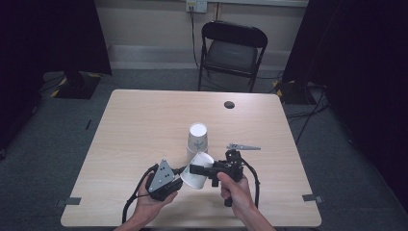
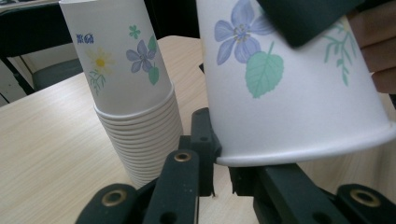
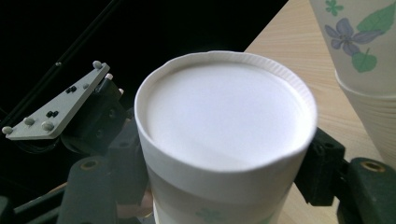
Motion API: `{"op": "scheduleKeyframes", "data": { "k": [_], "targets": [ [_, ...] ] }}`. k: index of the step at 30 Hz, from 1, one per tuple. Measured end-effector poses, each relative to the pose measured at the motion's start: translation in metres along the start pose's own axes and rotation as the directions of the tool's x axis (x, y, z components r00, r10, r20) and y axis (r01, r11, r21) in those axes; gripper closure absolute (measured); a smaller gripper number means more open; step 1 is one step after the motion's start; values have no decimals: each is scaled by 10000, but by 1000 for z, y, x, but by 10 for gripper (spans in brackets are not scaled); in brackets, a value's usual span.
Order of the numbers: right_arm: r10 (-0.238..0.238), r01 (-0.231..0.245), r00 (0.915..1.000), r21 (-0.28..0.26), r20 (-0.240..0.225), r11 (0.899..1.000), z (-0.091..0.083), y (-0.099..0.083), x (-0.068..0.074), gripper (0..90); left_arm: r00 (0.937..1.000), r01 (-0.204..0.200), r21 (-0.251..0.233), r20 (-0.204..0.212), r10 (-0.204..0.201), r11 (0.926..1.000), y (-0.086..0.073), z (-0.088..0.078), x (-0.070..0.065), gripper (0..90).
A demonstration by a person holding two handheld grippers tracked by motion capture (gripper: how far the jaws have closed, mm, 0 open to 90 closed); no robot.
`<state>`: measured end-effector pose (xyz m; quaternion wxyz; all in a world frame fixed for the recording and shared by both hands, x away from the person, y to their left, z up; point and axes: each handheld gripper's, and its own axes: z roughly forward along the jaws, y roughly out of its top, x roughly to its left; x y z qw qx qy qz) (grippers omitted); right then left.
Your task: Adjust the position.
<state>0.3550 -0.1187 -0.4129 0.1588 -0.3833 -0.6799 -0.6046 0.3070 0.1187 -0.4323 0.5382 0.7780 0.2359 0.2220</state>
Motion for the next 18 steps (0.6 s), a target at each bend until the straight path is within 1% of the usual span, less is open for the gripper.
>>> {"op": "scheduleKeyframes", "data": {
  "k": [4, 9, 10, 11, 12, 14, 15, 16, 18],
  "targets": [
    [-45, 46, 10000, 79, -32, 10000, 1, 0, 0, 295, 9999, 69, -19, 109, -69, 10000, 0, -1, 2, 854],
    [-133, 135, 9997, 114, -180, 9998, 1, -2, -1, 283, 9997, 162, -20, 191, -162, 9999, -1, -2, 3, 865],
    [-182, 184, 9997, 127, -145, 9997, 1, -2, -1, 278, 9995, 222, -6, 209, -222, 9998, -2, -2, 3, 869],
    [-249, 250, 9996, 159, -113, 9996, 2, -2, -1, 270, 9992, 232, 51, 319, -233, 9997, -2, -2, 4, 871],
    [-341, 342, 9994, 203, -25, 9992, 2, -2, -1, 256, 9992, 279, 101, 278, -281, 9996, -3, -2, 4, 871],
    [-571, 567, 9982, 227, 191, 9981, 2, -2, 0, 239, 9989, 323, 78, 341, -325, 9994, -4, -3, 5, 872],
    [-551, 546, 9983, 275, 170, 9981, 2, -2, -1, 229, 9991, 334, 75, 254, -336, 9994, -4, -4, 6, 873],
    [-587, 581, 9981, 311, 180, 9978, 2, -2, 0, 213, 9984, 489, 42, 291, -490, 9988, -4, -4, 8, 873],
    [-697, 689, 9973, 339, 247, 9970, 1, -2, 0, 190, 9976, 570, 67, 381, -572, 9984, -4, -4, 10, 872]
  ]
}}
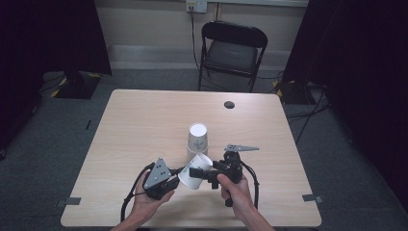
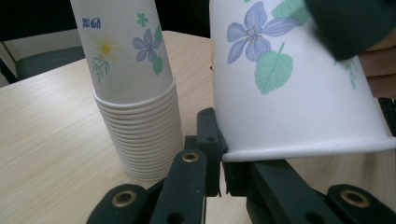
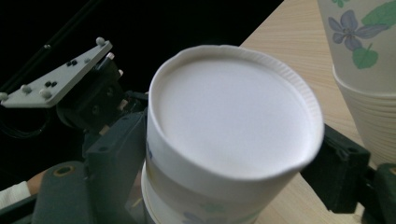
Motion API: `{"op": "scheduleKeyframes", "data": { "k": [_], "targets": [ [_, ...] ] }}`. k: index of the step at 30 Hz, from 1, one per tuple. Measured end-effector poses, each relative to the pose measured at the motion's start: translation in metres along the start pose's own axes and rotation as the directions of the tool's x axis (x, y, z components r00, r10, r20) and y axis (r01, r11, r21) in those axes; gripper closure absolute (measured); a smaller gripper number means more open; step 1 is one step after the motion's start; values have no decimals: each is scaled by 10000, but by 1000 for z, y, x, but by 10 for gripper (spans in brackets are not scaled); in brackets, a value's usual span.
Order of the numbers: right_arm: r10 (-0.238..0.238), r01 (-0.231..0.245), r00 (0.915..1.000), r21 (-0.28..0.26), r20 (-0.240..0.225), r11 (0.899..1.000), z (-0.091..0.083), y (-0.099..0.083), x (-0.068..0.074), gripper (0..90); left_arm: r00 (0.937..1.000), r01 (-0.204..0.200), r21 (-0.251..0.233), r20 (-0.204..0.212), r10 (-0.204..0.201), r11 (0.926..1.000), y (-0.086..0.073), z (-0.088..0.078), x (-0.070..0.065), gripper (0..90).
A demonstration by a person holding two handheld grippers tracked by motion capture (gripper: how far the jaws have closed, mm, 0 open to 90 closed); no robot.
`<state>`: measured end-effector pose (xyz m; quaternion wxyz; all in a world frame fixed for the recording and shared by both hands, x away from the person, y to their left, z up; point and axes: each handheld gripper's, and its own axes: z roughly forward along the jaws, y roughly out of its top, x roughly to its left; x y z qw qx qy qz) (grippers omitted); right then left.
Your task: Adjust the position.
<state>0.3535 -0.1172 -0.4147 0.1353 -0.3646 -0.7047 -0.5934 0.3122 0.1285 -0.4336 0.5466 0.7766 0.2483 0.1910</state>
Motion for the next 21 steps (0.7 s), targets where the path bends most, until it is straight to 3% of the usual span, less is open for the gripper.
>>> {"op": "scheduleKeyframes", "data": {
  "k": [2, 7, 11, 14, 18, 21],
  "targets": [
    [-75, 75, 9999, 4, -87, 10000, 0, 0, 1, 131, 9999, 91, 13, 117, -91, 10000, -1, 0, 1, 872],
    [-550, 551, 9983, -78, 193, 9984, -3, 4, 3, 133, 9995, 180, 77, 271, -182, 9998, -3, -1, 2, 872],
    [-859, 863, 9953, -72, 454, 9962, -5, 5, 3, 134, 9985, 476, -1, 252, -476, 9989, -3, -4, 7, 871],
    [-1317, 1322, 9879, -7, 813, 9912, -6, 4, 5, 133, 9973, 714, 10, 169, -714, 9974, -4, -6, 13, 871],
    [-1547, 1547, 9831, 80, 976, 9879, -8, 3, 6, 135, 9957, 912, -46, 158, -912, 9958, -7, -9, 21, 867],
    [-1976, 1959, 9721, 258, 1262, 9803, -11, 2, 7, 136, 9928, 1179, 144, 182, -1182, 9929, -9, -7, 25, 867]
  ]
}}
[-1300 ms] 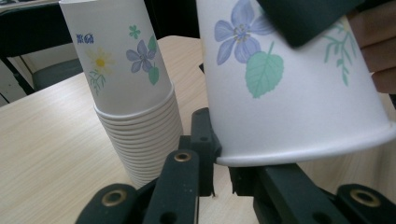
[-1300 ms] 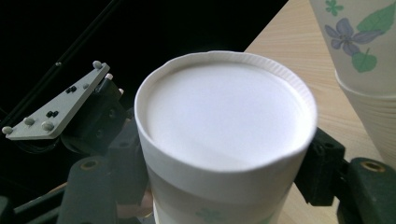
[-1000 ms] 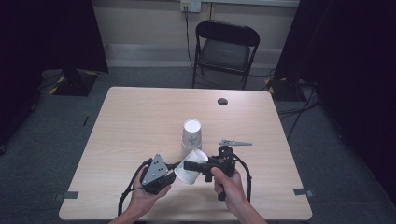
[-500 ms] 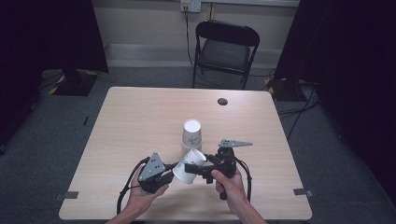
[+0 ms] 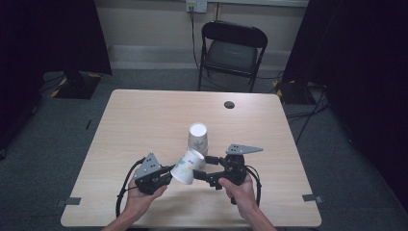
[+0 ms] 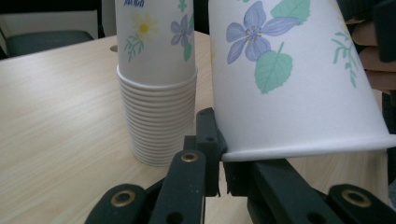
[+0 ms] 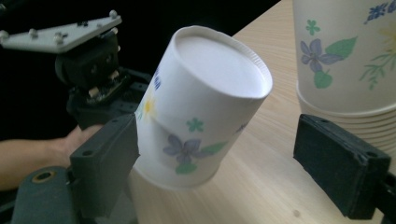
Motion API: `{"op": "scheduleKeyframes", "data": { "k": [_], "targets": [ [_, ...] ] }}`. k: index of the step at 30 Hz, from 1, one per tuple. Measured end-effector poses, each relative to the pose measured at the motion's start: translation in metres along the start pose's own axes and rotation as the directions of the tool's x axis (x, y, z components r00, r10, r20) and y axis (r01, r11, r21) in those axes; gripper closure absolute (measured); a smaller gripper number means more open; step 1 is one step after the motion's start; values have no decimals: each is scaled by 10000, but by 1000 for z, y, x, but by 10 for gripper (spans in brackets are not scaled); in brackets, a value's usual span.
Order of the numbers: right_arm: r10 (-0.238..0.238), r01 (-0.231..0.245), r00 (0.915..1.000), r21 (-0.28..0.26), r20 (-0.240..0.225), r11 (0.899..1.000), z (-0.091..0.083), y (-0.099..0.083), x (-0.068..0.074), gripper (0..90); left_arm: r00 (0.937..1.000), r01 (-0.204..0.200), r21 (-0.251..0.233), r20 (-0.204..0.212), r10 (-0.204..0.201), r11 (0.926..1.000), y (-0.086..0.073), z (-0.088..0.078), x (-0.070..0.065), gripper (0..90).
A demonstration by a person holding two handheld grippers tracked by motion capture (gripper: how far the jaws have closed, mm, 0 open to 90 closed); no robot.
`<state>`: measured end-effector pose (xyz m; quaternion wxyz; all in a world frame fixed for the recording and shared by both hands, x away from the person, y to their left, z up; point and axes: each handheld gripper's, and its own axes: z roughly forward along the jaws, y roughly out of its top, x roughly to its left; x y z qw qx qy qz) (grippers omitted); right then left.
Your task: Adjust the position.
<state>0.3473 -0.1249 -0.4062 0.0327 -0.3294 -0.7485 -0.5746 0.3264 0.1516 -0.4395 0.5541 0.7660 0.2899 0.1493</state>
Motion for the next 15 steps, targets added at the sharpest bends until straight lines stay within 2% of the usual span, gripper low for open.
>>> {"op": "scheduleKeyframes", "data": {
  "k": [3, 5, 10, 13, 15],
  "targets": [
    [-504, 498, 9977, 139, 461, 9987, -4, -2, 2, 139, 10000, 63, 203, 31, -63, 9998, -1, 2, 2, 868],
    [-917, 902, 9932, 229, 724, 9957, -6, -3, 2, 142, 9999, 118, 340, 102, -121, 9994, -2, 2, 2, 868],
    [-1345, 1329, 9869, 243, 894, 9908, -12, -2, 3, 176, 9991, 220, 878, 347, -251, 9959, -5, 8, 3, 868],
    [-1621, 1603, 9813, 260, 1034, 9867, -16, 0, 4, 208, 9984, 249, 1038, 486, -301, 9943, -6, 12, 3, 868],
    [-1851, 1831, 9762, 276, 1129, 9827, -18, 2, 5, 246, 9980, 215, 1319, 569, -292, 9910, -7, 13, 4, 868]
  ]
}}
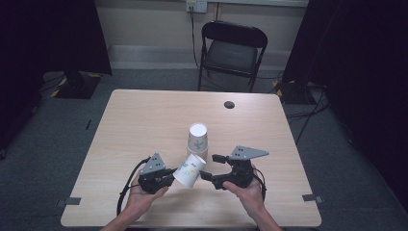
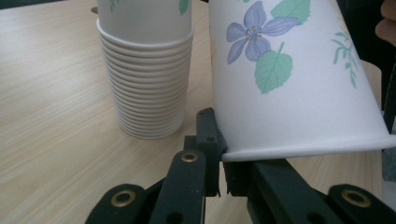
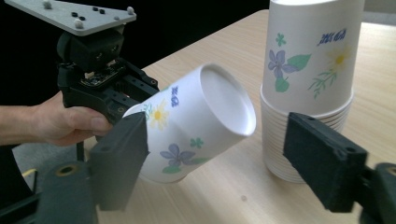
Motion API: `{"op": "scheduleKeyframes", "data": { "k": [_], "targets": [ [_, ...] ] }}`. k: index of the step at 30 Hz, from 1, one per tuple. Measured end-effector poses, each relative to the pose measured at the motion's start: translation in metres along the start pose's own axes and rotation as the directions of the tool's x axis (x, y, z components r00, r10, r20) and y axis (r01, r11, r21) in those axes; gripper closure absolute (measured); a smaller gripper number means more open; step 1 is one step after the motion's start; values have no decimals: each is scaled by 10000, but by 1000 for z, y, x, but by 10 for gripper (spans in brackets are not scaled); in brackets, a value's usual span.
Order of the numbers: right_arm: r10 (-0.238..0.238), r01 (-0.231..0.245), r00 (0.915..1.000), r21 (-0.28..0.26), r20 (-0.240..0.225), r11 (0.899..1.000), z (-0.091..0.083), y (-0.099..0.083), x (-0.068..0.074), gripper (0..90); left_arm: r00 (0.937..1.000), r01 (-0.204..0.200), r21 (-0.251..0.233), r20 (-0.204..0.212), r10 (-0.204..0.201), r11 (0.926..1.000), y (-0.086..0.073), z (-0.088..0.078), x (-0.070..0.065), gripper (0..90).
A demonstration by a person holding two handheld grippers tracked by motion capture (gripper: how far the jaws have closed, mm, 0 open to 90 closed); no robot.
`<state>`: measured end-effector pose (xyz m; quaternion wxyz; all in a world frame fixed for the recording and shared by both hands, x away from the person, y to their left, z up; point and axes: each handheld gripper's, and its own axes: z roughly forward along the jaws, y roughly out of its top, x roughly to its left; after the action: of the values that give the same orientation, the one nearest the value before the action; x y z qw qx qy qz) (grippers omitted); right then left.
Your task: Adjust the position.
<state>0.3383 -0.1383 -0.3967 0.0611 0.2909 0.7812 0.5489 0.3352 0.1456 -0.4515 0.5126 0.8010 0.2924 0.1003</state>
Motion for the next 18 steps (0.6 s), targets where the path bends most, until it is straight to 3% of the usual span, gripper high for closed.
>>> {"op": "scheduleKeyframes", "data": {
  "k": [6, 9, 12, 18],
  "targets": [
    [-829, 832, 9964, 162, -162, 9964, -1, 7, 10, 292, 9999, 90, 481, 44, -92, 9988, -3, 5, 3, 868],
    [-1122, 1141, 9922, 346, -535, 9929, 6, 8, 15, 322, 9996, 110, 875, 264, -133, 9961, -4, 9, 3, 867],
    [-1390, 1431, 9875, 523, -747, 9883, 15, 8, 20, 343, 9994, 136, 904, 317, -166, 9958, -3, 10, 2, 868],
    [-2110, 2193, 9729, 897, -942, 9715, 29, 7, 27, 404, 9991, 130, 1140, 395, -176, 9934, -4, 12, 2, 867]
  ]
}}
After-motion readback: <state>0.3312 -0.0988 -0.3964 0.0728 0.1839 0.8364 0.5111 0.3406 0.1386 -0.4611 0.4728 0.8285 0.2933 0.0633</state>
